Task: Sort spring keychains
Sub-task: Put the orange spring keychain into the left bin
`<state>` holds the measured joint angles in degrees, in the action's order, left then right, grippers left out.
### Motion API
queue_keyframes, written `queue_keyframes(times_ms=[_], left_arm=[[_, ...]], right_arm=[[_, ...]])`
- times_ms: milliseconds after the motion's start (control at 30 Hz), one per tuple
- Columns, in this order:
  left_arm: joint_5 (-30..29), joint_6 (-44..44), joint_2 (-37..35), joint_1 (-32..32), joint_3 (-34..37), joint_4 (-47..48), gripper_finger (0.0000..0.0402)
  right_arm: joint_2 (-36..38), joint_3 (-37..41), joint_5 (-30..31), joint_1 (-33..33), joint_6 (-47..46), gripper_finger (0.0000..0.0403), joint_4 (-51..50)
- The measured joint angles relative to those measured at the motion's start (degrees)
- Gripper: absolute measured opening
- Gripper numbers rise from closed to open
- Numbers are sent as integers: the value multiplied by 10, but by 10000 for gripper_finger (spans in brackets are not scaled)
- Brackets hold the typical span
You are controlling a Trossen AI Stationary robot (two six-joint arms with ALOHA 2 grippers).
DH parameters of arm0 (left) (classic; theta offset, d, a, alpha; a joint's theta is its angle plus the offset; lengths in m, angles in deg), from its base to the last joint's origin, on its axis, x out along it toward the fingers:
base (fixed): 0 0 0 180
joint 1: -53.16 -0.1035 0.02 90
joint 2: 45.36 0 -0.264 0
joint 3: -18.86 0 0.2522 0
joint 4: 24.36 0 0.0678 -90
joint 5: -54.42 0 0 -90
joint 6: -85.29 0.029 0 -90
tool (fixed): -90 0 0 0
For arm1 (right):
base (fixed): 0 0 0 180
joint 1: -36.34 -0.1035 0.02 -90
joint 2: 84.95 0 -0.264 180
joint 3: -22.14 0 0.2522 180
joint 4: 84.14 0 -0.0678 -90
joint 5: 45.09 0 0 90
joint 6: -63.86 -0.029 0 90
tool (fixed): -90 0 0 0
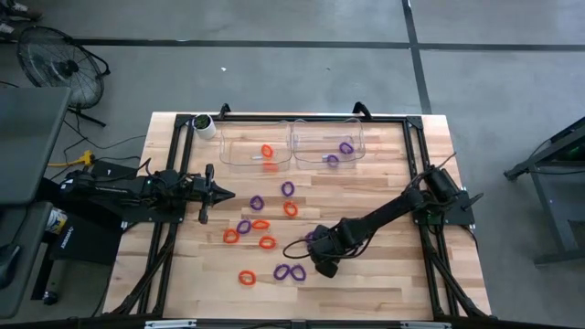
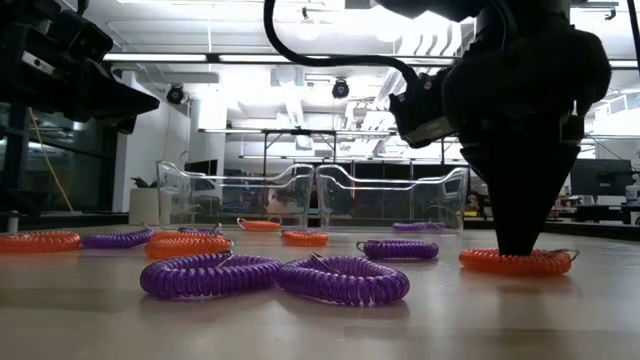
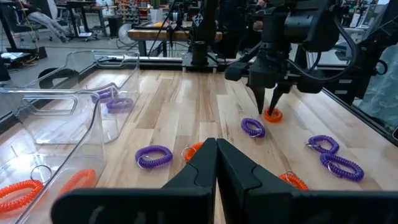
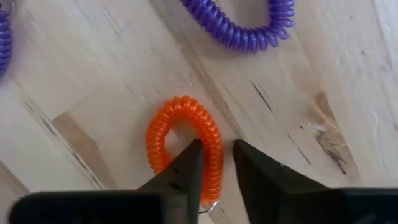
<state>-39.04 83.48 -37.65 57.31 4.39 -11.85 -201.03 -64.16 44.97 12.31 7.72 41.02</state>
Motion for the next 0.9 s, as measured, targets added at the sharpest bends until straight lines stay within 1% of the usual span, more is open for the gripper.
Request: queue_keyframes(times_ms=[133, 200, 333, 500, 667, 900], left_arm=[[0, 0, 0, 0, 0, 0, 3], [0, 0, 0, 0, 0, 0, 3], [0, 0, 0, 0, 0, 0, 3], [0, 0, 0, 0, 0, 0, 3], [0, 0, 0, 0, 0, 0, 3], [0, 0, 0, 0, 0, 0, 3]], right_arm=[[0, 0, 2, 0, 22, 22, -3], [0, 0, 0, 0, 32, 11, -3], [6, 3, -3, 0, 36, 15, -2], [38, 5, 2, 0, 37, 6, -3], [88, 5, 6, 4, 37, 3, -11], [157, 5, 31, 11, 36, 2, -17]])
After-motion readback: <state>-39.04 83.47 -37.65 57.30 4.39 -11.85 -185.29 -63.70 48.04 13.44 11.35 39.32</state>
